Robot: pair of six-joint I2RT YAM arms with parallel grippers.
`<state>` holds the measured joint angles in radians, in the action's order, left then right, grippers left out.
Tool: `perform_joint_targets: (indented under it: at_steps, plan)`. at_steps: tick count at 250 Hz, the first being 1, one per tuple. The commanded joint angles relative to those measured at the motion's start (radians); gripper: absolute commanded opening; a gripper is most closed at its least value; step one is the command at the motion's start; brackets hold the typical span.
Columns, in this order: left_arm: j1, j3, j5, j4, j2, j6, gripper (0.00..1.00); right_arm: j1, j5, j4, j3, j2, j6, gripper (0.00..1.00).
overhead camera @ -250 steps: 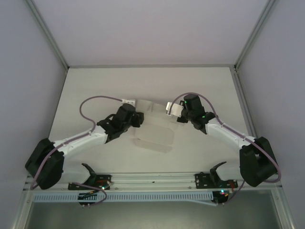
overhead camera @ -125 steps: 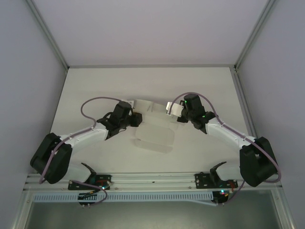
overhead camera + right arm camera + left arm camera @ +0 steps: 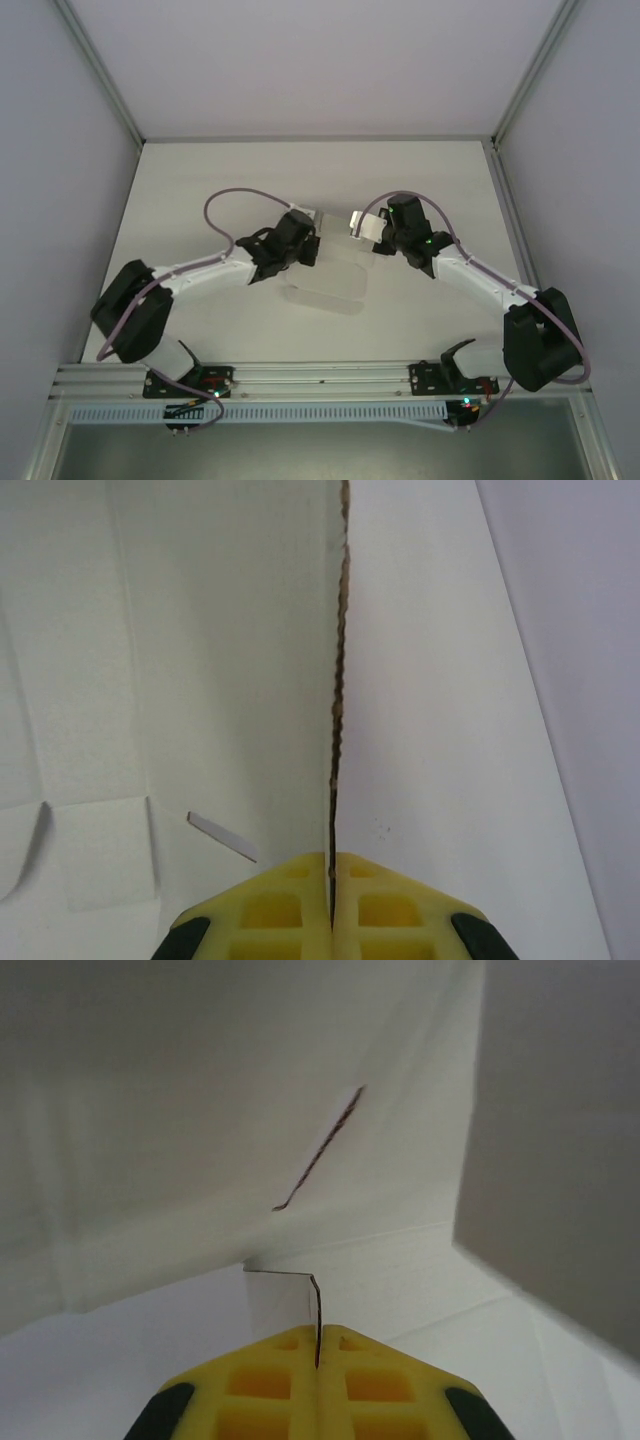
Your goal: Assemble paper box
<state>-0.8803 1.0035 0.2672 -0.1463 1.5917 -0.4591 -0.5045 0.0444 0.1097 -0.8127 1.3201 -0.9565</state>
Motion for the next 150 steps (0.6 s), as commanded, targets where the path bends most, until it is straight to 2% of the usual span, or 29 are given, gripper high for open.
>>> perform_joint_targets:
  at_steps: [1, 87, 119, 139, 150]
  plan:
    - [-0.068, 0.124, 0.158, -0.073, 0.082, 0.040, 0.00, -0.028, 0.045, 0.028, -0.032, -0.003, 0.024, 0.00]
    - [-0.085, 0.116, 0.086, 0.065, 0.131, -0.047, 0.00, -0.039, 0.028, 0.016, -0.020, 0.004, 0.019, 0.00]
    - [-0.062, 0.089, 0.017, 0.103, 0.125, -0.081, 0.08, -0.044, -0.019, -0.004, -0.006, 0.011, 0.007, 0.00]
    - [-0.024, 0.032, -0.051, 0.141, 0.081, -0.103, 0.09, -0.047, -0.071, -0.034, 0.003, 0.012, -0.005, 0.00]
    - [-0.005, -0.003, -0.068, 0.148, 0.044, -0.114, 0.14, -0.047, -0.091, -0.048, 0.008, 0.009, -0.016, 0.00]
